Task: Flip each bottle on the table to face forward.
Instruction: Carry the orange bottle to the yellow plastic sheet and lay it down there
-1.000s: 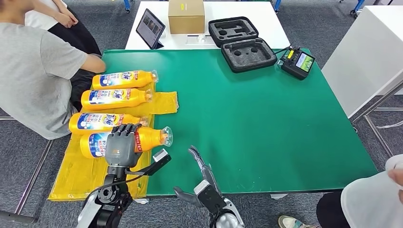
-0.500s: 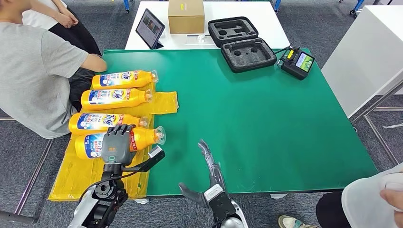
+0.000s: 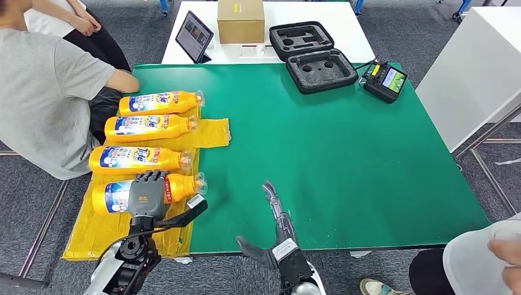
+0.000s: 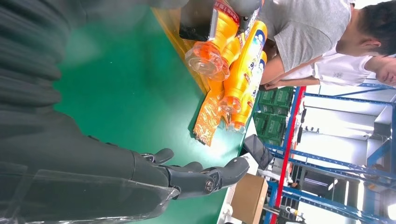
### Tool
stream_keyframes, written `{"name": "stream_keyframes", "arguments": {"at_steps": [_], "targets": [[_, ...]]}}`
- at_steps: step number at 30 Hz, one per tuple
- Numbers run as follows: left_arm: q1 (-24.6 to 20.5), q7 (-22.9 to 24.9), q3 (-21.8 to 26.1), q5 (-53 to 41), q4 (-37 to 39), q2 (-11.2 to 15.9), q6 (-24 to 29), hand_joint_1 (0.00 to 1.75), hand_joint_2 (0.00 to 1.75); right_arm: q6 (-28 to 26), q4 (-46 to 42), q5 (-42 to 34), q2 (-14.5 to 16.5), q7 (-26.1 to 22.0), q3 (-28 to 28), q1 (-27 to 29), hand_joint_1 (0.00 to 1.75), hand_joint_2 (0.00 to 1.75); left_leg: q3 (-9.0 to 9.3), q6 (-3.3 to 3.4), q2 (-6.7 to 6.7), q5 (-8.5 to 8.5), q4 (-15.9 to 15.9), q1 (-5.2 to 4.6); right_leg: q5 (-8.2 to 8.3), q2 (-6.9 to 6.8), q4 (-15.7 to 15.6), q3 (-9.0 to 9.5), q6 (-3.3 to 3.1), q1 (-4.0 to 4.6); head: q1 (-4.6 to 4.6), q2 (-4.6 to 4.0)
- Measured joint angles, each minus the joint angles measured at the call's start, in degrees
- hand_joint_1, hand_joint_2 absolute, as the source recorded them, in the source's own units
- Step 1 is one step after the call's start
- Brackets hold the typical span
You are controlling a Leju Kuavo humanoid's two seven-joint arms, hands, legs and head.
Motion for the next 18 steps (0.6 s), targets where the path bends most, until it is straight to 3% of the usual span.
{"name": "stream_keyframes", "arguments": {"at_steps": [4,5,8,9,11,15,18], "targets": [[0.22,-0.26,0.00,-0.02,0.01,0.12,-1.60,1.72,1.75,0.09,-0.16,-0.51,0.00,0.00,-0.26,0.02,0.00,1.75,0.00,0.00,0.00,0.00,0.00,0.00,0.00,0.00,0.00,0.00,0.00,0.00,0.00,0.00],[0.29,-0.46,0.00,0.00,0.01,0.16,-1.95,1.62,1.75,0.09,-0.25,-0.64,0.00,0.00,-0.32,0.02,0.00,1.75,0.00,0.00,0.00,0.00,0.00,0.00,0.00,0.00,0.00,0.00,0.00,0.00,0.00,0.00],[0.36,-1.20,0.00,0.09,0.02,0.25,-2.44,1.07,1.75,0.16,-0.44,-0.79,0.00,0.00,-0.60,0.02,0.00,1.75,0.00,0.00,-0.03,0.00,0.00,0.00,0.00,-0.01,0.00,0.00,0.00,0.00,0.00,0.00],[0.36,-1.41,0.00,0.11,0.03,0.26,-2.49,0.96,1.75,0.24,-0.46,-0.80,0.00,0.00,-0.70,0.01,0.00,1.75,0.00,0.00,-0.04,0.00,0.00,0.00,0.00,-0.02,0.00,0.00,0.00,0.00,0.00,0.00],[0.34,-1.67,0.00,0.13,0.08,0.29,-2.50,0.95,1.75,0.39,-0.48,-0.80,0.00,0.00,-0.88,0.01,0.00,1.75,0.01,0.00,-0.03,0.00,0.00,0.00,0.00,-0.01,0.00,0.00,0.00,0.00,0.00,0.00],[0.23,-2.03,0.00,0.14,0.40,0.32,-2.67,1.28,1.75,0.46,-0.48,-0.85,0.00,0.00,-1.10,0.01,0.00,1.75,0.01,0.00,-0.04,0.00,0.00,0.00,0.00,-0.02,0.00,0.01,0.00,0.00,0.00,0.00],[0.07,-2.20,0.00,0.15,0.58,0.32,-2.93,1.31,1.75,0.50,-0.48,-0.96,0.00,0.00,-1.16,0.01,0.00,1.75,0.01,0.00,-0.04,0.00,0.00,0.00,0.00,-0.02,0.00,0.01,0.00,0.00,0.00,0.00]]}}
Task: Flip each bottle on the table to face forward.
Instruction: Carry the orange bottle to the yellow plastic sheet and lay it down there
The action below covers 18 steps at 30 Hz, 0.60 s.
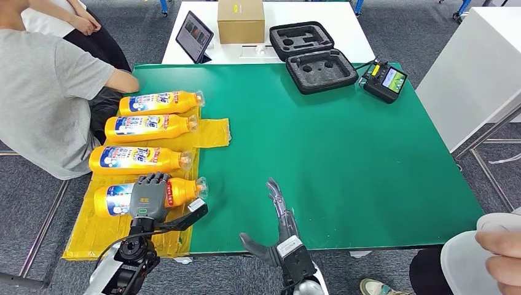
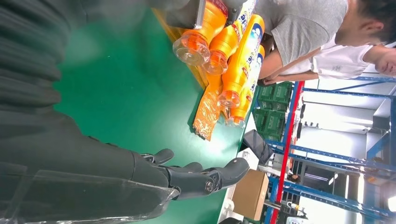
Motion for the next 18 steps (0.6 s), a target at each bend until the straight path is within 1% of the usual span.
{"name": "stream_keyframes", "arguments": {"at_steps": [6,10,14,16,17,18], "targets": [[-0.11,-0.05,0.00,0.00,0.14,0.01,-0.05,1.31,1.75,0.02,0.00,-0.01,0.00,0.00,-0.03,0.00,0.00,1.75,0.00,0.00,-0.01,0.00,0.00,0.00,0.00,0.00,0.00,0.00,0.00,0.00,0.00,0.00],[-0.41,-0.16,0.00,0.06,0.65,0.02,-0.20,1.39,1.75,0.31,0.09,-0.19,0.00,0.00,-0.13,-0.05,0.00,1.75,0.02,0.00,-0.02,0.01,0.00,0.00,0.00,-0.01,0.00,0.03,0.00,0.00,0.00,0.00],[-0.54,-0.34,0.00,0.13,1.01,0.04,-0.23,1.40,1.75,0.61,0.48,-0.67,0.00,0.00,-0.22,-0.18,0.00,1.75,0.03,0.00,-0.03,0.01,0.00,0.00,0.00,-0.02,0.00,0.05,0.00,0.00,0.00,0.00],[-0.62,-0.39,0.00,0.14,1.15,0.05,-0.28,1.37,1.75,0.63,0.70,-0.76,0.00,0.00,-0.33,-0.31,0.00,1.75,0.04,0.00,-0.03,0.01,0.00,0.00,0.00,-0.02,0.00,0.05,0.00,0.00,0.00,0.00],[-0.67,-0.42,0.00,0.14,1.22,0.05,-0.35,1.32,1.75,0.64,0.82,-0.80,0.00,0.00,-0.39,-0.40,0.00,1.75,0.04,0.00,-0.04,0.01,0.00,0.00,0.00,-0.02,0.00,0.05,0.00,0.00,0.00,0.00],[-0.74,-0.46,0.00,0.15,1.29,0.06,-0.44,1.20,1.75,0.66,0.96,-0.84,0.00,0.00,-0.45,-0.51,0.00,1.75,0.04,0.00,-0.04,0.01,0.00,0.00,0.00,-0.03,0.00,0.06,0.00,0.00,0.00,0.00]]}}
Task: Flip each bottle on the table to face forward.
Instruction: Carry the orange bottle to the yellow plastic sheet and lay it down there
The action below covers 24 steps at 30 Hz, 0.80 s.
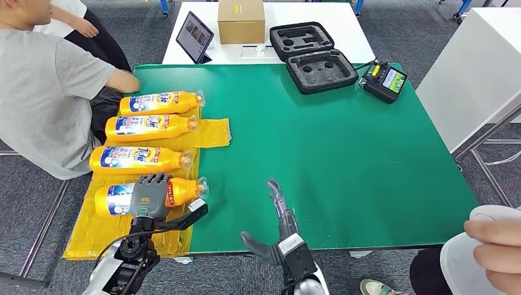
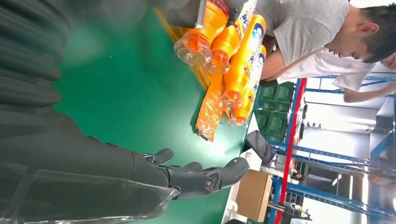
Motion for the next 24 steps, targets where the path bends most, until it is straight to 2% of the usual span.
{"name": "stream_keyframes", "arguments": {"at_steps": [1,3,4,5,9,24], "targets": [[-0.07,-0.06,0.00,0.03,0.07,0.01,-0.08,1.01,1.75,0.01,0.18,-0.04,0.00,0.00,-0.06,-0.13,0.00,1.75,0.00,0.00,0.00,0.00,0.00,0.00,0.00,0.00,0.00,0.00,0.00,0.00,0.00,0.00],[-0.23,-0.37,0.00,0.25,0.31,0.03,-0.10,0.43,1.75,0.01,0.60,-0.13,0.00,0.00,-0.18,-0.35,0.00,1.75,0.01,-0.01,-0.01,0.01,0.00,0.00,0.00,-0.01,0.00,0.02,0.00,0.00,0.00,0.00],[-0.30,-0.61,0.00,0.44,0.47,0.05,-0.02,0.20,1.75,0.01,0.80,-0.17,0.00,0.00,-0.25,-0.41,0.00,1.75,0.01,-0.01,-0.02,0.02,0.00,0.00,0.00,-0.02,0.00,0.02,0.00,0.00,0.00,0.00],[-0.34,-0.87,0.00,0.73,0.66,0.09,0.14,0.05,1.75,0.01,0.99,-0.19,0.00,0.00,-0.34,-0.44,0.00,1.75,0.01,-0.01,-0.02,0.02,0.00,0.00,0.00,-0.03,0.00,0.02,0.00,0.00,0.00,0.00],[-0.54,-1.75,0.00,1.80,1.43,0.22,0.79,0.00,0.00,0.03,1.60,-0.25,0.00,0.00,-0.81,-0.46,0.00,1.75,0.01,-0.02,-0.04,0.03,0.00,0.00,0.00,-0.05,0.00,0.03,0.00,0.00,0.00,0.00],[-0.40,-1.78,-0.27,2.03,3.37,0.58,1.15,0.00,0.00,0.74,3.75,-0.83,0.02,0.00,-1.43,-0.66,0.00,1.75,-0.01,-0.01,-0.07,0.03,0.00,-0.01,0.00,-0.10,0.00,0.02,0.00,-0.03,0.01,0.00]]}}
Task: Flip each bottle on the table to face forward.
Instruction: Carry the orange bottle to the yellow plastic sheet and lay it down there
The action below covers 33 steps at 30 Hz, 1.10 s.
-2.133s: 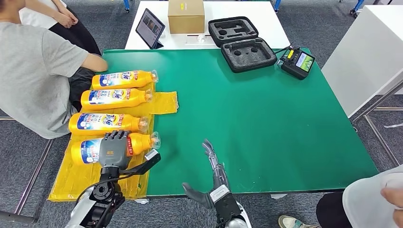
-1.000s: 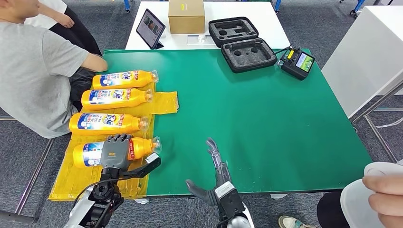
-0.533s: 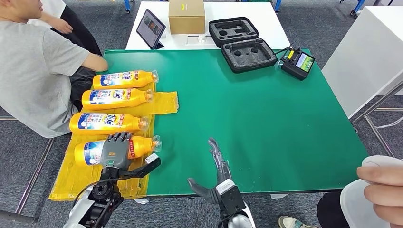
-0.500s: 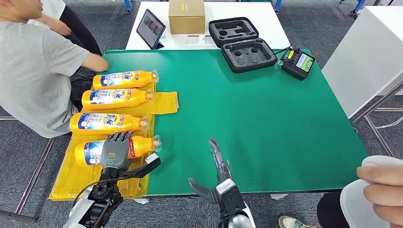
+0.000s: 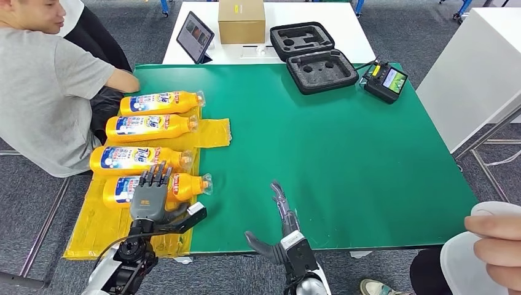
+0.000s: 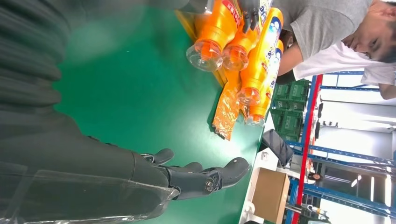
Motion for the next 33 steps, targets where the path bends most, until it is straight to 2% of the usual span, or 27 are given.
{"name": "stream_keyframes", "arguments": {"at_steps": [16,19,24,30,33], "targets": [[1.27,-0.64,-1.13,-0.27,-0.80,0.03,-0.01,0.00,0.00,0.08,1.26,0.38,0.00,0.00,-0.38,-0.22,0.00,1.75,0.00,0.00,-0.01,0.00,0.00,0.00,0.00,0.00,0.00,0.00,0.00,0.00,-0.01,0.00],[3.71,-2.45,-2.40,0.71,-4.95,0.04,-0.35,0.00,0.00,-0.20,1.30,0.70,-0.01,0.00,-0.52,-0.17,0.00,1.75,-0.01,0.00,0.01,0.00,0.00,0.00,0.00,0.01,0.00,-0.02,0.00,-0.01,-0.01,0.00],[9.86,-5.39,-5.83,3.81,-17.17,0.15,0.70,0.00,0.00,-1.41,1.30,0.83,-0.02,0.00,-0.67,0.16,0.00,1.75,-0.08,0.00,0.00,-0.02,0.00,-0.02,-0.01,0.00,0.00,-0.10,0.01,-0.03,-0.01,0.00],[12.96,-9.43,-8.85,9.47,-26.14,0.41,3.92,0.00,0.00,-2.10,1.28,0.73,-0.02,0.00,-0.68,0.49,0.00,1.75,-0.09,-0.01,0.01,-0.01,0.00,-0.01,-0.01,0.00,-0.01,-0.11,0.00,-0.02,-0.01,0.00],[14.02,-12.11,-9.71,11.57,-29.71,0.55,4.76,0.00,1.31,-2.48,1.18,0.62,-0.02,0.00,-0.67,0.67,0.00,1.75,-0.08,-0.01,0.01,0.00,0.00,-0.01,-0.01,0.00,0.00,-0.10,0.00,-0.01,-0.01,0.00]]}}
